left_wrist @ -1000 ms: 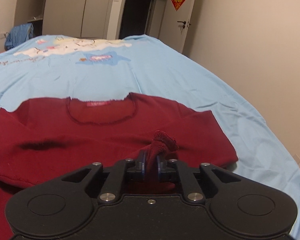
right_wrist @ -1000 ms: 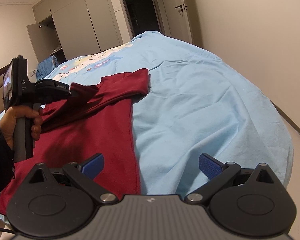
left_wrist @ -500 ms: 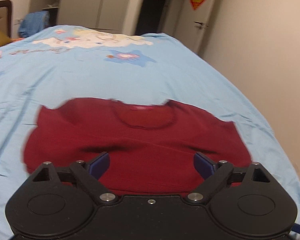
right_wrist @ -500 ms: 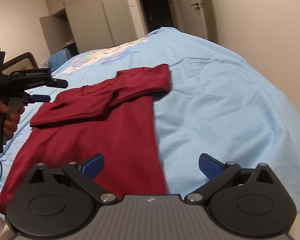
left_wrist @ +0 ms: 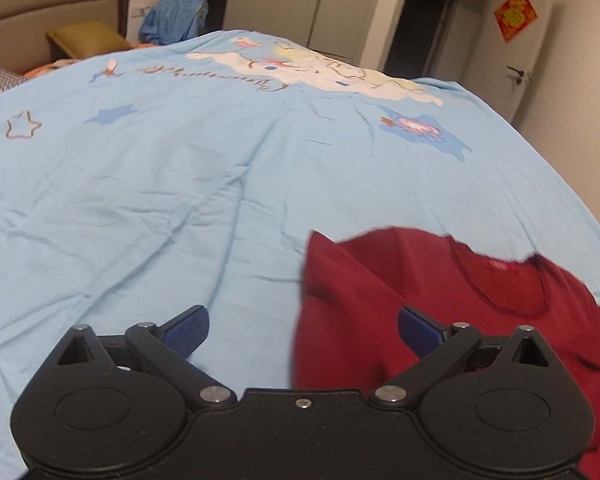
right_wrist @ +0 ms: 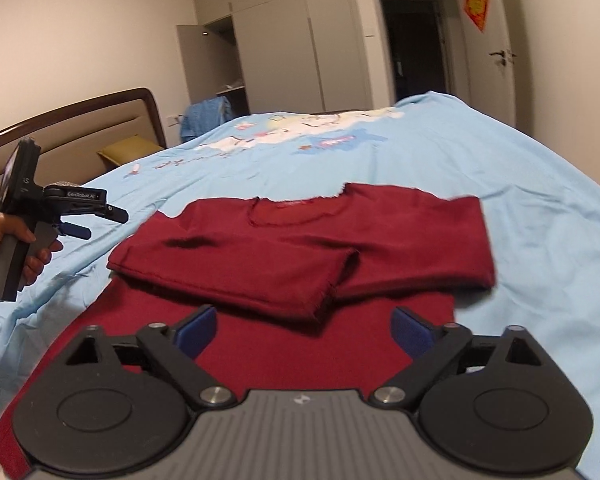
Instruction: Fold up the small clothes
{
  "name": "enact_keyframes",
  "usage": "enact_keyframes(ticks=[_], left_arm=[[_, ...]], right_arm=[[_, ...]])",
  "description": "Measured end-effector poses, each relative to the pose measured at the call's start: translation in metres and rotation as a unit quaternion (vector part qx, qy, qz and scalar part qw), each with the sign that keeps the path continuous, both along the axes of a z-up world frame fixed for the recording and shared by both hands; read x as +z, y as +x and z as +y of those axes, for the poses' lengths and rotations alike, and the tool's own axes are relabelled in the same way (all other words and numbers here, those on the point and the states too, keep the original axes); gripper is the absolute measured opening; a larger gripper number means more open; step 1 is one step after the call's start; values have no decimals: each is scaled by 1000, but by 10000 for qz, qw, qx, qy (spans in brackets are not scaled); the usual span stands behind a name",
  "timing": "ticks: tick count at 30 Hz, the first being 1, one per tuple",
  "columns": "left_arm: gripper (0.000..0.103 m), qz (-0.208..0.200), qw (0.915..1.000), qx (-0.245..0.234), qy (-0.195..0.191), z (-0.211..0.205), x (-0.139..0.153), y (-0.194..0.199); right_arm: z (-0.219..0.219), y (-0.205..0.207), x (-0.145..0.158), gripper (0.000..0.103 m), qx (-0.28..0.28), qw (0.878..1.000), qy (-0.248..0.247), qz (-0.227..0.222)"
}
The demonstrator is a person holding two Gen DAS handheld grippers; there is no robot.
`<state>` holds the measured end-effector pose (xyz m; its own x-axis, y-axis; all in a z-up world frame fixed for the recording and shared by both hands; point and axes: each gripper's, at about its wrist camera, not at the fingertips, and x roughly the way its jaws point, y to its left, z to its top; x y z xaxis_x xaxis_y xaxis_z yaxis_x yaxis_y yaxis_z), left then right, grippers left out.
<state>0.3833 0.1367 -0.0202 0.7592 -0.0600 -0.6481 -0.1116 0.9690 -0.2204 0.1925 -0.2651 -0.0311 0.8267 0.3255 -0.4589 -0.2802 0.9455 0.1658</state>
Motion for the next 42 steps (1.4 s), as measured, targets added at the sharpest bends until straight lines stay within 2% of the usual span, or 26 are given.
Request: enact_keyframes(ticks=[2,4,7,10,15,16,18,19,20,23,25,27,29,30,31,33,35,36,38,42], left_arm=[[92,59,9997,91,-223,14,-6,16],[87,61,9990,104,-431,21,-11,29],[82,115,9981,39,-607,26,-19,46],[76,267,9971,-24,-719,25,-29,62],[75,404,9950,-150,-896,18,-39,82],[71,377,9952,-224,-871,14,-38,84],[48,386,9950,-425,-823,8,-36,88],[29,418,9946,-500,-811,4,-35,90],[22,428,9950,-528,-730,0,-33,91],[16,107,9983,-556,-147,-16,-22,86],[14,-120,9966,-573,576,-33,-15,81],[13,-213,9865,-695,1465,-55,-13,78],[14,-81,9817,-747,1749,-64,-17,80],[16,13,9833,-699,1683,-62,-18,82],[22,77,9865,-610,1520,-56,-18,82],[30,98,9939,-410,1023,-40,-15,79],[45,42,9976,-272,642,-24,-11,73],[48,1,9982,-226,547,-17,-9,69],[61,-65,9989,-180,434,-6,-5,57],[72,-186,9984,-318,420,11,-5,21]], right_arm=[[8,17,-1,75,85,9999,-26,-52],[15,32,-1,56,146,9999,-7,-82],[24,50,-3,43,249,9996,29,-114],[29,63,-7,38,339,9994,60,-61],[33,74,-19,36,400,9990,73,185],[33,75,-22,36,393,9989,66,239],[33,76,-27,37,359,9987,26,359],[33,76,-30,37,352,9986,21,403],[32,75,-33,37,342,9985,35,428],[30,74,-37,38,332,9983,75,467],[30,74,-38,38,338,9983,63,472],[30,74,-40,38,345,9982,44,481],[30,73,-41,38,347,9982,30,494],[30,73,-42,38,343,9981,27,507],[30,73,-42,38,340,9981,25,515],[31,74,-42,38,337,9981,22,520],[30,74,-42,38,336,9981,24,519],[31,75,-42,39,332,9981,30,516],[31,76,-43,39,324,9982,35,508],[32,75,-43,42,304,9983,55,488]])
